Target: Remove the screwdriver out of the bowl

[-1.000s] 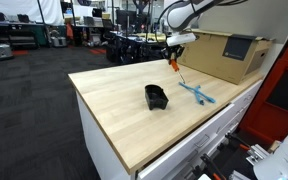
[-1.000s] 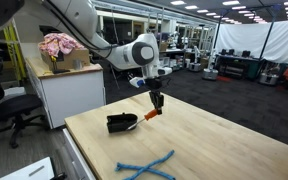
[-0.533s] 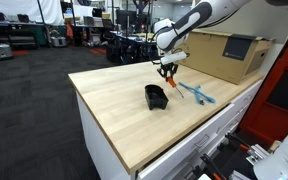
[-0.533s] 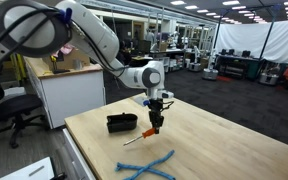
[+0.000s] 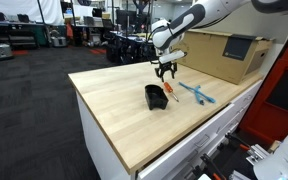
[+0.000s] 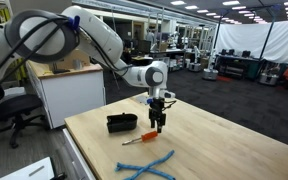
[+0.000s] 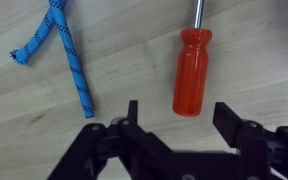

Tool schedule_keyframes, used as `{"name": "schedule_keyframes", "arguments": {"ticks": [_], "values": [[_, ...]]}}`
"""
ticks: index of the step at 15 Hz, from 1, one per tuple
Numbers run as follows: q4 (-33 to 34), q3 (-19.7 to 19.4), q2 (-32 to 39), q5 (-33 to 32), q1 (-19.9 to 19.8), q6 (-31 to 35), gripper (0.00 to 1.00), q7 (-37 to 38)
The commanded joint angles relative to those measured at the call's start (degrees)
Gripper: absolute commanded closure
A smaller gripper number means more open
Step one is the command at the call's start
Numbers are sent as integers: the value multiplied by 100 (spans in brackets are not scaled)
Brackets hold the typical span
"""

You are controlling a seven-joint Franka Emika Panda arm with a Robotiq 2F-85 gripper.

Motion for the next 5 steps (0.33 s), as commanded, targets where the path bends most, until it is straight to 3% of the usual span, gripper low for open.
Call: {"name": "schedule_keyframes", "arguments": {"ticks": [1,5], "values": [[-993,34,-1039,-159,29,782,0,-300],[-1813,181,-1871,-243,-4,1530,0,-808]]}}
